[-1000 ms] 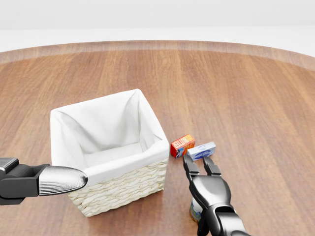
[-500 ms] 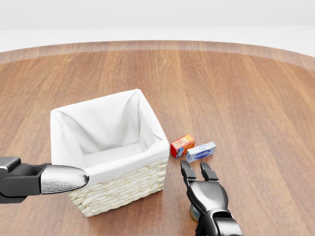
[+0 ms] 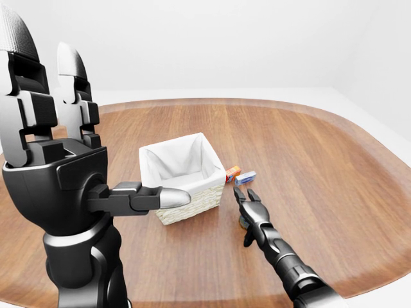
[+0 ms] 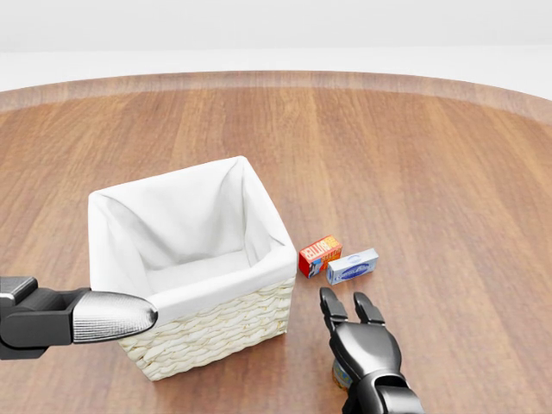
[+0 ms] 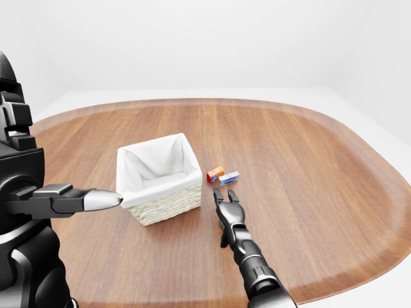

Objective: Pick up the alphabet soup and put it in the basket.

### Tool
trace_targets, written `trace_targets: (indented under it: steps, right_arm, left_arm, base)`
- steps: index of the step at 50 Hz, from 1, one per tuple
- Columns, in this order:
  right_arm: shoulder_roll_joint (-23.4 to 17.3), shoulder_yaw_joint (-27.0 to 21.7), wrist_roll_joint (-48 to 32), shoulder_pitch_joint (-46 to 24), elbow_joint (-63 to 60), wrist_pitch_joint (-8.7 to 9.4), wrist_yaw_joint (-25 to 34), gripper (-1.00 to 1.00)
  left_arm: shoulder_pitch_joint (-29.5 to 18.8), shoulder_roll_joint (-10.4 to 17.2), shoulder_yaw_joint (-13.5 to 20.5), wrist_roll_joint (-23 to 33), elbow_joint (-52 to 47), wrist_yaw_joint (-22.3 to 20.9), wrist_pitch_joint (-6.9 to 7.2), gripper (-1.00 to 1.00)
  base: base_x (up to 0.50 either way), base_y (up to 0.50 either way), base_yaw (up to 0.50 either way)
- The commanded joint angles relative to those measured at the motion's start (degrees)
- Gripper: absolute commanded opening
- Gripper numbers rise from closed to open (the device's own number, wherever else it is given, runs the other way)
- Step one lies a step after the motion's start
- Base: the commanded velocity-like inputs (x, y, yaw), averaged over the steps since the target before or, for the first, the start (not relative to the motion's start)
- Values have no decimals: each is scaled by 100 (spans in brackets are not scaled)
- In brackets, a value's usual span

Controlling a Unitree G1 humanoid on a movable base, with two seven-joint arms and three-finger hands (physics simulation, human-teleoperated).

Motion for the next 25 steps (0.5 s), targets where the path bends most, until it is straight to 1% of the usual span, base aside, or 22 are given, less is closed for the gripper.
trace_targets:
  steps: [1, 6, 15, 17, 18, 25]
  right_arm:
    - [5, -5, 140, -10, 93, -39, -13, 100]
    - [10, 8, 170, -57, 313, -108, -139, 100]
    - [21, -8, 232, -90, 346, -108, -204, 100]
    - [29, 13, 221, -90, 337, -108, -183, -73]
    - [24, 31, 203, -62, 285, -108, -158, -95]
    - [9, 24, 209, -33, 207, -108, -146, -95]
  left_arm:
    - [-6, -6, -17, 12, -41, 2, 0, 100]
    - [15, -12, -9, 6, -16, -2, 0, 100]
    - [25, -10, -7, 3, -20, -6, 0, 100]
    - [6, -21, 3, -46, -65, -12, 0, 100]
    - [20, -10, -28, -27, -73, -12, 0, 100]
    - [32, -6, -19, -21, -7, -20, 0, 100]
  base:
    - [0, 0, 0]
    - [0, 0, 0]
    - [0, 0, 0]
    - [0, 0, 0]
    - [0, 0, 0]
    - [0, 0, 0]
